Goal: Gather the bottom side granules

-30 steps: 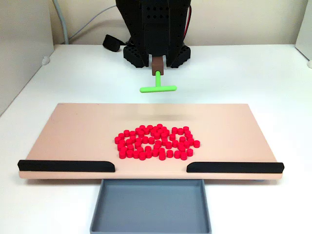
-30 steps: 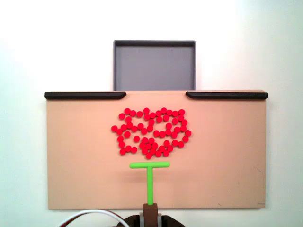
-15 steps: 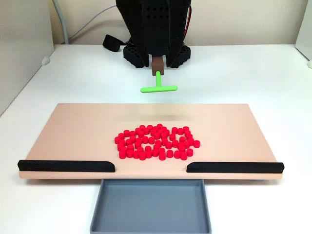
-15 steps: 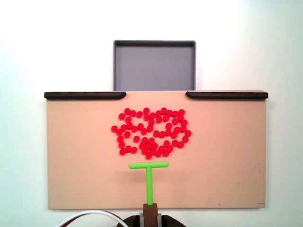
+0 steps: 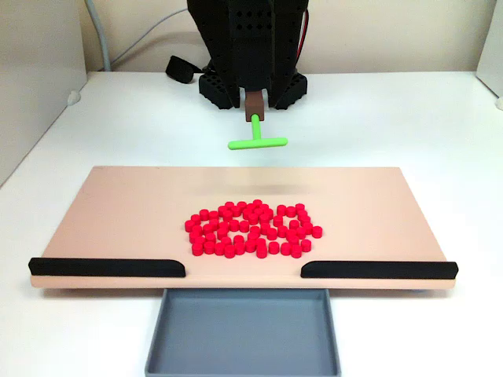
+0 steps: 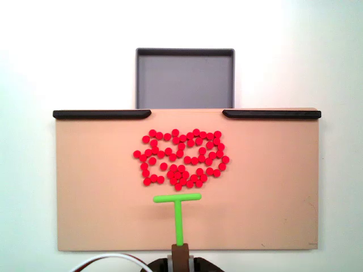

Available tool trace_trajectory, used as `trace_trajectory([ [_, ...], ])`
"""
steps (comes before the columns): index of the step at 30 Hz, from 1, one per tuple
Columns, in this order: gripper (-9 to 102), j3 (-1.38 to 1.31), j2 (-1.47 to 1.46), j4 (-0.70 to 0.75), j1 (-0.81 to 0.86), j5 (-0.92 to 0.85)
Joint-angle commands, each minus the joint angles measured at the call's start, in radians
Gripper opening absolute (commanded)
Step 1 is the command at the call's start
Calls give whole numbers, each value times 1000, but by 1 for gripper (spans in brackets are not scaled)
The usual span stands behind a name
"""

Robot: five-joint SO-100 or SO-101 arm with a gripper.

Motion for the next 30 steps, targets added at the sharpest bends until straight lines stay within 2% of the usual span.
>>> trace_trajectory([
  [1,0,-23,34,2,9,9],
  [21,0,-9,81,-2,49,-91],
  [30,0,-5,97,3,23,-26],
])
